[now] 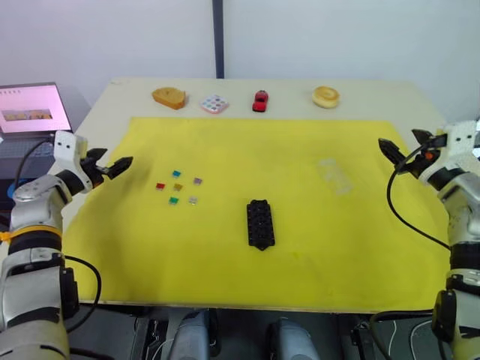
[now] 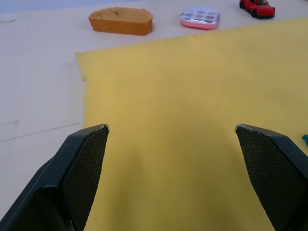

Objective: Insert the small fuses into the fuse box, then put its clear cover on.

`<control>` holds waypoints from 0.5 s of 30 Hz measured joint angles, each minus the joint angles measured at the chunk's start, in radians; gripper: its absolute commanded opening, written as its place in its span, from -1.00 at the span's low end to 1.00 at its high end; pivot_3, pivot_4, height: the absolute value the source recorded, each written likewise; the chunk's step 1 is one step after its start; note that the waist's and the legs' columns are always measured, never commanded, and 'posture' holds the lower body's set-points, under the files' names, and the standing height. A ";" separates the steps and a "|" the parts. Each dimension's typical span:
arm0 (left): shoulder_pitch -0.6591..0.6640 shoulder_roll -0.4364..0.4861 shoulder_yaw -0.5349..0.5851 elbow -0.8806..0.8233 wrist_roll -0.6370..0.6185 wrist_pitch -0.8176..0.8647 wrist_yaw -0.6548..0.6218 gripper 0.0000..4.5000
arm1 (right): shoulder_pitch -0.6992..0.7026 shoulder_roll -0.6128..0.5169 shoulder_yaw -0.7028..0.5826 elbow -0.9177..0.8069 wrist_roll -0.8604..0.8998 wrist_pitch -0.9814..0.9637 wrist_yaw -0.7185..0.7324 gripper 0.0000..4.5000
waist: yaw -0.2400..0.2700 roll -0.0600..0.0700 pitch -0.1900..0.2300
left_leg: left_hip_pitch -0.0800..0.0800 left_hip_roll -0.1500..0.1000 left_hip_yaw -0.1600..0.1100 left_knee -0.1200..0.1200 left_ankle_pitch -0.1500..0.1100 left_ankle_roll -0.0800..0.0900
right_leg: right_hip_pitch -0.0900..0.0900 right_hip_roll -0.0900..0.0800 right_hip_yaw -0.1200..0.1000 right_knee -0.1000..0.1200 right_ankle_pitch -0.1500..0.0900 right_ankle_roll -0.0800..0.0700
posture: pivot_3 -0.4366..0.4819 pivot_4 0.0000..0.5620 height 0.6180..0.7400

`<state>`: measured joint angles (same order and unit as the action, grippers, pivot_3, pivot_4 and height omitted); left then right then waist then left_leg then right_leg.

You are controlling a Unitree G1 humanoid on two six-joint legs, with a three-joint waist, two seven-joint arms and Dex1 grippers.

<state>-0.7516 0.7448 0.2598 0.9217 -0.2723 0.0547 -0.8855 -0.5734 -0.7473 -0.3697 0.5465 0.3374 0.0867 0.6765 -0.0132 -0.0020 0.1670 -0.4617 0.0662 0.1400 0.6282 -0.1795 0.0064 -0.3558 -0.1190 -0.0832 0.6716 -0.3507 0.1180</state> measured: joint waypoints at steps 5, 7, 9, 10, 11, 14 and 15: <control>0.000 -0.004 -0.001 0.002 0.002 -0.003 -0.001 0.97 | 0.000 0.000 0.001 0.009 0.000 -0.007 -0.003 1.00 | -0.002 0.000 0.000 | 0.000 0.000 0.000 0.000 0.000 0.000 | 0.000 0.000 0.000 0.000 0.000 0.000 | -0.05 -0.47 1.00; 0.000 -0.005 -0.001 0.003 0.002 -0.003 -0.001 0.97 | 0.000 0.000 0.001 0.009 0.000 -0.007 -0.006 1.00 | -0.002 0.000 0.000 | 0.000 0.000 0.000 0.000 0.000 0.000 | 0.000 0.000 0.000 0.000 0.000 0.000 | -0.05 -0.47 1.00; 0.000 -0.005 -0.001 0.005 0.002 -0.003 -0.001 0.97 | 0.000 0.000 0.001 0.009 -0.001 -0.007 -0.016 1.00 | -0.001 0.000 0.000 | 0.000 0.000 0.000 0.000 0.000 0.000 | 0.000 0.000 0.000 0.000 0.000 0.000 | -0.05 -0.47 1.00; 0.000 -0.005 -0.001 0.006 0.002 -0.003 -0.002 0.97 | 0.000 0.000 0.002 0.009 -0.004 -0.007 -0.023 1.00 | -0.001 0.000 0.000 | 0.000 0.000 0.000 0.000 0.000 0.000 | 0.000 0.000 0.000 0.000 0.000 0.000 | -0.05 -0.47 1.00; 0.000 -0.005 -0.001 0.006 0.002 -0.003 -0.002 0.97 | 0.000 0.000 0.003 0.010 -0.011 -0.007 -0.032 1.00 | -0.001 0.000 0.000 | 0.000 0.000 0.000 0.000 0.000 0.000 | 0.000 0.000 0.000 0.000 0.000 0.000 | -0.05 -0.47 1.00; 0.000 -0.006 -0.001 0.006 0.002 -0.004 -0.006 0.97 | 0.000 0.000 0.008 0.017 -0.022 -0.007 -0.046 1.00 | -0.001 0.000 0.000 | 0.000 0.000 0.000 0.000 0.000 0.000 | 0.000 0.000 0.000 0.000 0.000 0.000 | -0.05 -0.47 1.00; 0.000 -0.006 -0.001 0.006 0.001 -0.005 -0.008 0.97 | 0.000 0.000 0.009 0.021 -0.023 -0.007 -0.046 1.00 | -0.001 0.000 0.000 | 0.000 0.000 0.000 0.000 0.000 0.000 | 0.000 0.000 0.000 0.000 0.000 0.000 | -0.05 -0.47 1.00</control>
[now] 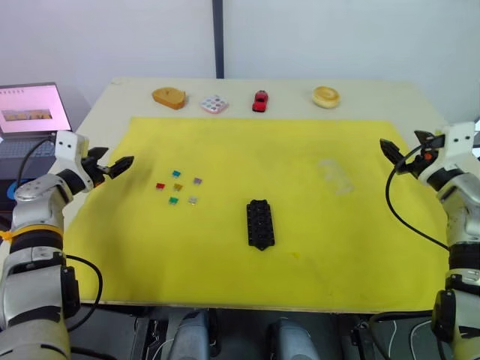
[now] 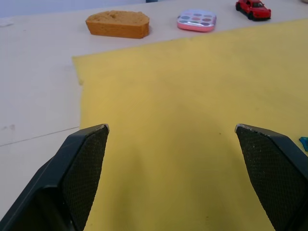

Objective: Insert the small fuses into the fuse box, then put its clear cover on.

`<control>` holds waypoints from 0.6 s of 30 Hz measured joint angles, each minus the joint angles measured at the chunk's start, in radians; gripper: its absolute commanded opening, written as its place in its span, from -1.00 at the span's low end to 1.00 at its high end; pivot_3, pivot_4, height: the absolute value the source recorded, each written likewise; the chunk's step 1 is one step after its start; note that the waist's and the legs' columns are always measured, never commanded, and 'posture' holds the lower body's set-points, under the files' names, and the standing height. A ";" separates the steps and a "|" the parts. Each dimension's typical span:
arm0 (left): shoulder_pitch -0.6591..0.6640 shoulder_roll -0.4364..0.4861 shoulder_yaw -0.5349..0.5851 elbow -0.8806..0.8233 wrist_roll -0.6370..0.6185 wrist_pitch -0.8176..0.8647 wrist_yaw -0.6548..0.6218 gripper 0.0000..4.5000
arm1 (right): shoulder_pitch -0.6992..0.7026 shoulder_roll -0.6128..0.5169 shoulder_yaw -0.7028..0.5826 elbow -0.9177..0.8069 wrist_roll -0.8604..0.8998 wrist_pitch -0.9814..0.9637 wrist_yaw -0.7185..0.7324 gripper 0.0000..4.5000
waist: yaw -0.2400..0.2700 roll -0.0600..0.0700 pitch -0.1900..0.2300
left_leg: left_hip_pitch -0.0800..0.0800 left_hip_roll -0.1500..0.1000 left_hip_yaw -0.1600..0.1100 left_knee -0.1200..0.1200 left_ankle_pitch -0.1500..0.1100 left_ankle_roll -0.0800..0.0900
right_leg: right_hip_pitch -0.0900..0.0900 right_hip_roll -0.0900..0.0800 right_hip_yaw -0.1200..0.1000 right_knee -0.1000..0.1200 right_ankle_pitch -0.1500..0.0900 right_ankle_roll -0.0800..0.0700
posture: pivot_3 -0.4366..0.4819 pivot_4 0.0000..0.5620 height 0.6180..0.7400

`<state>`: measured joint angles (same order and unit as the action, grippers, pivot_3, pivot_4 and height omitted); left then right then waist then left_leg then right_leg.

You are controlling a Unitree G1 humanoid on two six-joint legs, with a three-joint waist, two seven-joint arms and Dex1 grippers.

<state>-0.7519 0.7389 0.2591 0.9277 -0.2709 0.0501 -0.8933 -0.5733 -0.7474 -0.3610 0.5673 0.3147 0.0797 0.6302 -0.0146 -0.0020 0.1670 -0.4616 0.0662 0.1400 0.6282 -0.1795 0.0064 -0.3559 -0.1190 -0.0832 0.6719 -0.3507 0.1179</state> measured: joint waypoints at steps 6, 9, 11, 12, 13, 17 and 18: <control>0.000 -0.001 0.000 0.000 -0.001 -0.001 -0.016 0.97 | 0.000 0.000 0.000 0.006 0.003 -0.003 0.015 1.00 | 0.000 0.000 0.000 | 0.000 0.000 0.000 0.000 0.000 0.000 | 0.000 0.000 0.000 0.000 0.000 0.000 | -0.05 -0.47 1.00; 0.000 -0.001 0.001 0.000 -0.002 -0.001 -0.017 0.97 | 0.000 0.000 0.000 0.006 0.003 -0.002 0.017 1.00 | 0.000 0.000 0.000 | 0.000 0.000 0.000 0.000 0.000 0.000 | 0.000 0.000 0.000 0.000 0.000 0.000 | -0.05 -0.47 1.00; 0.000 -0.001 0.002 0.000 -0.004 0.001 -0.022 0.97 | 0.000 0.000 0.000 0.006 0.003 0.000 0.020 1.00 | 0.000 0.000 0.000 | 0.000 0.000 0.000 0.000 0.000 0.000 | 0.000 0.000 0.000 0.000 0.000 0.000 | -0.05 -0.47 1.00; 0.000 -0.001 0.002 0.000 -0.004 0.001 -0.024 0.97 | 0.000 0.000 0.000 0.005 0.003 -0.001 0.023 1.00 | 0.000 0.000 0.000 | 0.000 0.000 0.000 0.000 0.000 0.000 | 0.000 0.000 0.000 0.000 0.000 0.000 | -0.05 -0.47 1.00; 0.000 -0.001 0.003 -0.001 -0.006 0.003 -0.030 0.97 | 0.001 0.000 0.000 0.004 0.003 -0.002 0.025 1.00 | 0.000 0.000 0.000 | 0.000 0.000 0.000 0.000 0.000 0.000 | 0.000 0.000 0.000 0.000 0.000 0.000 | -0.05 -0.47 1.00; 0.003 0.002 0.011 -0.010 -0.021 0.012 -0.042 0.97 | 0.010 0.000 0.000 -0.007 0.003 -0.004 0.025 1.00 | 0.000 0.000 0.000 | 0.000 0.000 0.000 0.000 0.000 0.000 | 0.000 0.000 0.000 0.000 0.000 0.000 | -0.05 -0.47 1.00; 0.005 0.003 0.012 -0.012 -0.023 0.013 -0.042 0.97 | 0.012 0.000 0.000 -0.012 0.003 -0.003 0.025 1.00 | 0.000 0.000 0.000 | 0.000 0.000 0.000 0.000 0.000 0.000 | 0.000 0.000 0.000 0.000 0.000 0.000 | -0.05 -0.47 1.00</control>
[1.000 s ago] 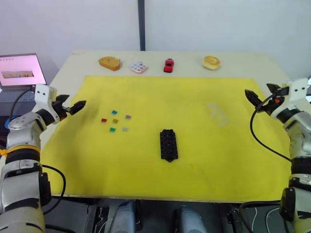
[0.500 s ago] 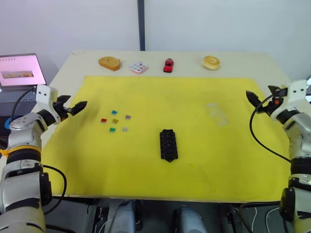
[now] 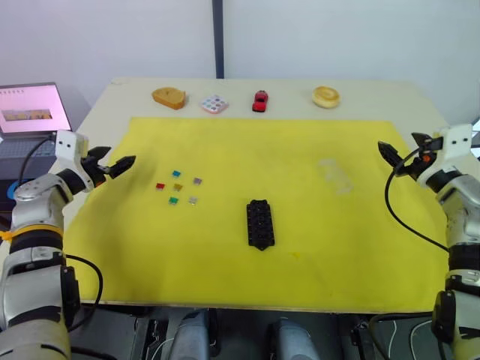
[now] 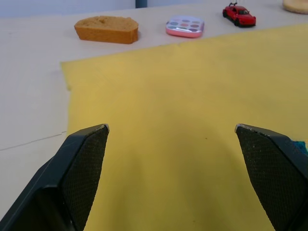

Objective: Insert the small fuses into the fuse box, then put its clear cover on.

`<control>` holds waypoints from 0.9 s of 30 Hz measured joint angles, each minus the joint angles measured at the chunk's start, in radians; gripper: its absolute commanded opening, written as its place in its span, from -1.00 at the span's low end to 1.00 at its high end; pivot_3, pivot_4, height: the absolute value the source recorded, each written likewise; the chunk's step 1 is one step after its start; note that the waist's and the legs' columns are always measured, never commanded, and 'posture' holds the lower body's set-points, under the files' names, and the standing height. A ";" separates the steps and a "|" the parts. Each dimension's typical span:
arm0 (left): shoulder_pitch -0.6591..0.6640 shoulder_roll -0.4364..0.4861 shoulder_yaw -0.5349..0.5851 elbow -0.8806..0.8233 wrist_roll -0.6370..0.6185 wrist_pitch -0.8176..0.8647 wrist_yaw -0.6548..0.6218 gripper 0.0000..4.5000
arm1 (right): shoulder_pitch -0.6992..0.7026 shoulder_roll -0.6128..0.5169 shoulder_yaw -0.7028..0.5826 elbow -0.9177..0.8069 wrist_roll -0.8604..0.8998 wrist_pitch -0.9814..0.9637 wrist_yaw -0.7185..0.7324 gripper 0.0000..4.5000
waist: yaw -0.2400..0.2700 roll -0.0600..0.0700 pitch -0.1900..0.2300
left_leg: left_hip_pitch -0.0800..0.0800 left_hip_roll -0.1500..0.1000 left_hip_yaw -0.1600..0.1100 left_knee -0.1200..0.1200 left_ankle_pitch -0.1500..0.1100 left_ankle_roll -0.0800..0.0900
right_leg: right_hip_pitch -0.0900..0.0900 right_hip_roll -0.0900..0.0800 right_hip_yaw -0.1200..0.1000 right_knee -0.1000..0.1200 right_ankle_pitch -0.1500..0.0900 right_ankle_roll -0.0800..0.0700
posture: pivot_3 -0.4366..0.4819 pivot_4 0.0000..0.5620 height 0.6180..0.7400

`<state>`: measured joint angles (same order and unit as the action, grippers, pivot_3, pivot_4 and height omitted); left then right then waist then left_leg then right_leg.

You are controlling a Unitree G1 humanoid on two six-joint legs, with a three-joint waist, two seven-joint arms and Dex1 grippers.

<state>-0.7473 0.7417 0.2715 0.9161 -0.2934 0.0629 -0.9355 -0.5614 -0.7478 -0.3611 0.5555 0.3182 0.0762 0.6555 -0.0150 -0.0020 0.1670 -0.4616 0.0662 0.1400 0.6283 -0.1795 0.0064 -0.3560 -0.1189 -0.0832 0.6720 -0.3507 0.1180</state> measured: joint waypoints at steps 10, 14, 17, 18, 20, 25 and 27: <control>0.228 0.062 0.060 -0.258 -0.114 0.235 -0.118 0.97 | 0.173 -0.033 -0.023 -0.410 0.137 0.225 0.083 1.00 | -0.002 0.000 0.000 | 0.000 0.001 -0.004 -0.001 0.000 0.000 | 0.000 0.000 0.001 0.001 0.000 0.000 | -0.05 -0.47 1.00; 0.372 0.083 0.039 -0.472 -0.178 0.405 -0.198 0.97 | 0.214 -0.058 0.032 -0.657 0.266 0.425 0.132 1.00 | -0.001 0.000 0.000 | 0.000 0.001 -0.004 -0.001 0.000 0.000 | 0.000 0.000 0.001 0.001 0.000 0.000 | -0.05 -0.47 1.00; 0.439 0.077 -0.011 -0.618 -0.211 0.504 -0.226 0.97 | 0.213 -0.053 0.126 -0.840 0.363 0.556 0.151 1.00 | 0.004 0.000 0.000 | 0.000 0.001 -0.005 -0.001 -0.001 0.001 | 0.001 0.000 0.000 0.000 0.000 0.000 | -0.05 -0.47 1.00; 0.444 0.074 -0.020 -0.639 -0.215 0.517 -0.226 0.97 | 0.211 -0.046 0.144 -0.874 0.384 0.580 0.150 1.00 | 0.006 0.000 0.000 | 0.000 0.001 -0.006 0.000 -0.001 0.002 | 0.000 -0.001 0.000 0.000 0.000 0.000 | -0.05 -0.47 1.00; 0.444 0.064 -0.028 -0.669 -0.219 0.529 -0.221 0.97 | 0.196 -0.021 0.187 -0.947 0.425 0.636 0.134 1.00 | 0.006 -0.001 0.000 | 0.000 0.001 -0.006 0.000 -0.001 0.002 | 0.001 -0.001 0.000 0.000 0.000 0.000 | -0.05 -0.47 1.00; 0.376 0.034 -0.060 -0.613 -0.201 0.510 -0.203 0.97 | 0.174 0.010 0.276 -1.068 0.465 0.707 0.100 1.00 | 0.007 -0.001 0.000 | 0.000 0.001 -0.005 0.000 -0.001 0.002 | 0.000 0.000 0.000 0.000 0.000 0.000 | -0.05 -0.47 1.00; 0.344 0.032 -0.068 -0.576 -0.190 0.498 -0.204 0.97 | 0.166 0.019 0.291 -1.083 0.470 0.715 0.095 1.00 | 0.006 -0.002 -0.001 | 0.000 0.000 -0.005 0.000 -0.001 0.002 | 0.000 0.000 0.000 0.000 0.000 0.000 | -0.05 -0.47 1.00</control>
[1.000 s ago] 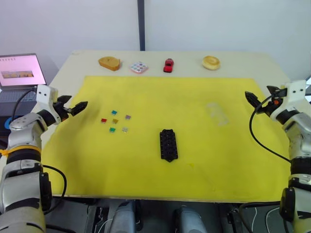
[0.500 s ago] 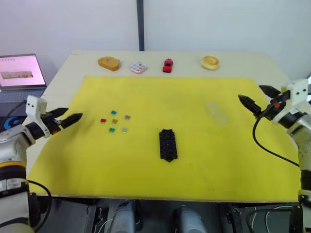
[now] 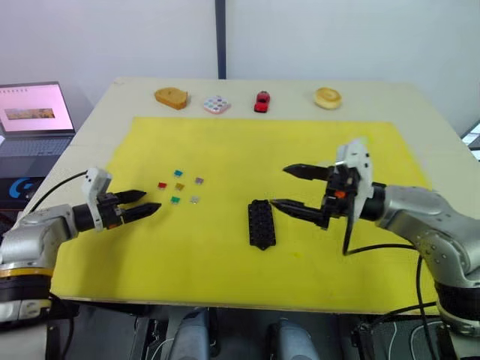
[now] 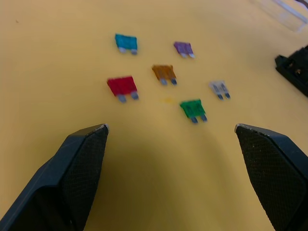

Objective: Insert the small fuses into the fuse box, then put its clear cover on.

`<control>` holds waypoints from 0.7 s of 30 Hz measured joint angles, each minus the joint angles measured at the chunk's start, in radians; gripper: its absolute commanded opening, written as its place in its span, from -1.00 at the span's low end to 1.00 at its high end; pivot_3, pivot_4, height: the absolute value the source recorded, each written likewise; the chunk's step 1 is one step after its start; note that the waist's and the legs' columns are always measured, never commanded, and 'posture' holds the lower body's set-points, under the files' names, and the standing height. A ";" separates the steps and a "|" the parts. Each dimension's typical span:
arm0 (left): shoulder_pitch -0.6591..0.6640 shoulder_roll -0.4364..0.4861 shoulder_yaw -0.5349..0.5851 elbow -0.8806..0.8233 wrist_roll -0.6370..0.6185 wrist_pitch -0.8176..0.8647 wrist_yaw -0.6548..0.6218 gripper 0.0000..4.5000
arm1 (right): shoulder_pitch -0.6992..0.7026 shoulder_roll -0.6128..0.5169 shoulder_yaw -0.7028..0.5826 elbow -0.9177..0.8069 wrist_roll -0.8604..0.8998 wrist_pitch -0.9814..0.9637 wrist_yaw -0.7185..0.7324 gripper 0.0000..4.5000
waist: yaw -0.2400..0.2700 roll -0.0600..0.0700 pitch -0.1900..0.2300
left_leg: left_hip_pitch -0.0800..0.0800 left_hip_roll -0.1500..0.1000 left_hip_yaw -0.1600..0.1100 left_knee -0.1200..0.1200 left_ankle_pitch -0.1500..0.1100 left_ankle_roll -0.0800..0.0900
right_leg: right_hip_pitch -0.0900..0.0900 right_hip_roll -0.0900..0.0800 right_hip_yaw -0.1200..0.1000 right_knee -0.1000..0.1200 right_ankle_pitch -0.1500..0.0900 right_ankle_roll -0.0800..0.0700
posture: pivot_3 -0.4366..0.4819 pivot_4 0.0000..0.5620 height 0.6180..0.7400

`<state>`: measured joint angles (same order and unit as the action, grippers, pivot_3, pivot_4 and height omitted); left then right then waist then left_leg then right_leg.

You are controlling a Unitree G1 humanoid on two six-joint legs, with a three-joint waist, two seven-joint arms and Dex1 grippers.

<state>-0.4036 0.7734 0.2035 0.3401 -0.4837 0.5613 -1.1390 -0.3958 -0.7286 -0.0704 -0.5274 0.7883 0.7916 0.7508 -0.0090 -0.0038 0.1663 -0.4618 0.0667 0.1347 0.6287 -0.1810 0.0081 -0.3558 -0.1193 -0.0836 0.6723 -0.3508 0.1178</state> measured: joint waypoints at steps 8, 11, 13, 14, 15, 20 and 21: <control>-0.178 -0.028 -0.094 0.211 0.043 0.019 -0.083 0.97 | -0.012 0.015 0.053 0.007 -0.052 -0.012 -0.029 1.00 | 0.000 -0.001 0.000 | 0.000 0.000 0.001 0.001 0.000 0.000 | 0.000 0.000 0.000 0.000 0.000 0.000 | -0.05 -0.47 1.00; -0.231 -0.028 -0.125 0.269 0.061 0.046 -0.128 0.97 | -0.011 0.025 0.055 0.012 -0.068 -0.020 -0.041 1.00 | 0.002 -0.001 0.000 | 0.000 -0.001 0.001 0.001 0.000 0.000 | 0.000 0.000 0.000 0.000 0.000 0.000 | -0.05 -0.47 1.00; -0.253 -0.027 -0.145 0.297 0.070 0.067 -0.159 0.97 | -0.005 0.026 0.053 0.012 -0.071 -0.024 -0.051 1.00 | 0.002 -0.001 -0.001 | 0.000 -0.001 0.001 0.001 0.000 0.000 | 0.000 0.000 0.000 0.000 0.000 0.000 | -0.05 -0.47 1.00; -0.261 -0.027 -0.152 0.306 0.076 0.073 -0.170 0.97 | -0.001 0.028 0.052 0.011 -0.073 -0.024 -0.057 1.00 | 0.003 -0.001 -0.001 | 0.000 -0.001 0.001 0.001 0.000 0.000 | 0.000 0.000 0.000 0.000 0.000 0.000 | -0.05 -0.47 1.00; -0.269 -0.028 -0.155 0.313 0.081 0.082 -0.177 0.97 | 0.007 0.032 0.052 0.011 -0.075 -0.024 -0.063 1.00 | 0.002 -0.001 -0.001 | 0.000 -0.001 0.001 0.001 0.000 0.000 | 0.000 0.000 0.000 0.000 0.000 0.000 | -0.05 -0.47 1.00; -0.314 -0.062 -0.156 0.384 0.090 0.090 -0.188 0.97 | 0.035 0.038 0.048 0.001 -0.078 -0.024 -0.094 1.00 | 0.013 -0.001 -0.001 | 0.000 -0.001 0.000 0.002 0.000 0.000 | 0.000 0.000 0.000 0.000 0.000 0.000 | -0.05 -0.47 1.00; -0.317 -0.067 -0.156 0.391 0.091 0.089 -0.188 0.86 | 0.035 0.041 0.048 0.000 -0.078 -0.024 -0.097 1.00 | 0.016 -0.001 -0.001 | 0.000 -0.001 0.000 0.002 0.000 0.000 | 0.000 0.000 0.000 0.000 0.000 0.000 | -0.05 -0.47 1.00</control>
<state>-0.7208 0.7061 0.0477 0.7308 -0.3922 0.6500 -1.3271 -0.3606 -0.6877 -0.0221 -0.5272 0.7105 0.7679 0.6537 0.0065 -0.0052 0.1656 -0.4613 0.0661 0.1351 0.6306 -0.1810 0.0084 -0.3561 -0.1190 -0.0835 0.6723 -0.3508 0.1179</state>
